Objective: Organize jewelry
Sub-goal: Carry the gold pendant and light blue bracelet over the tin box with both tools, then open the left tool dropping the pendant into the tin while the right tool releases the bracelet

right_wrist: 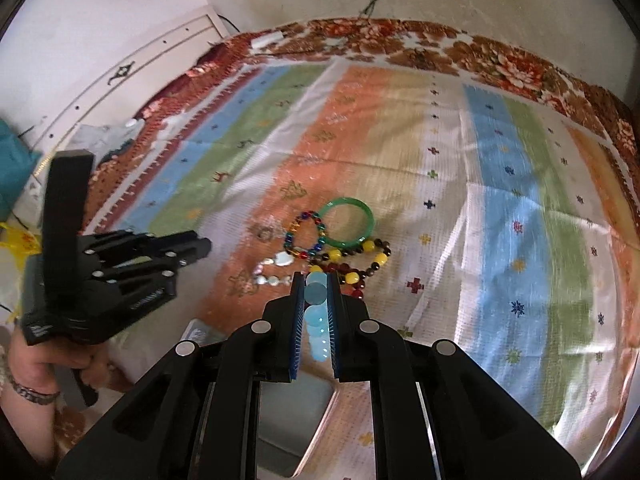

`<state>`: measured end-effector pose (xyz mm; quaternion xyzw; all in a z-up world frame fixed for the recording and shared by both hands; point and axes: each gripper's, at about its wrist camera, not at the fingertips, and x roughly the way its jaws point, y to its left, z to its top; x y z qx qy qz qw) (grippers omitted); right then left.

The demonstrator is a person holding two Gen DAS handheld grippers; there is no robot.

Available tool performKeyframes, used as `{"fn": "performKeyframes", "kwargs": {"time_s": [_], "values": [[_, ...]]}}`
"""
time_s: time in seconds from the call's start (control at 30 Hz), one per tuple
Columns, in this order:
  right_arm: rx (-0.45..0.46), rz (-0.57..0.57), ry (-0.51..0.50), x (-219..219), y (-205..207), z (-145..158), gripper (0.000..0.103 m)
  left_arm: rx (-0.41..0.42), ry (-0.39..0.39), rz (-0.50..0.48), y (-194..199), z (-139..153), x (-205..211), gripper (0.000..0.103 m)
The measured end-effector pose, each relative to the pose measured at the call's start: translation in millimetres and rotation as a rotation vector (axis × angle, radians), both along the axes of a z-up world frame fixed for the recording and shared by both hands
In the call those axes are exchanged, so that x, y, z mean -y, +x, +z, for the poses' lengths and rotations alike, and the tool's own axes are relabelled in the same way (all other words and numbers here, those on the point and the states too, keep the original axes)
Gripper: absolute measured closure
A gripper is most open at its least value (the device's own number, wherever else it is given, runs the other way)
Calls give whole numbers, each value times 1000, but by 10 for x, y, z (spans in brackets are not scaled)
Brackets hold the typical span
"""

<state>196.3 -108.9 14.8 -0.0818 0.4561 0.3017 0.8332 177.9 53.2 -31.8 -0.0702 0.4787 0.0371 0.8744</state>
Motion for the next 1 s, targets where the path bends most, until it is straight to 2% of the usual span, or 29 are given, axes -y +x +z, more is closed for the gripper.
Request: {"fn": "performKeyframes", "kwargs": {"time_s": [0.13, 0.3, 0.53, 0.73, 1.0], "values": [[16, 18, 24, 11, -107, 99, 91, 68, -4, 40, -113, 143, 9, 86], [16, 51, 60, 73, -263, 179, 91, 99, -25, 34, -252, 218, 91, 86], [21, 83, 70, 110, -509, 193, 91, 98, -24, -1, -454, 190, 261, 86], [-2, 86, 41, 136, -676, 28, 91, 94, 33, -36, -637, 135, 458, 86], [-34, 95, 22, 133, -852, -121, 91, 81, 29, -72, -806, 68, 613, 86]]}}
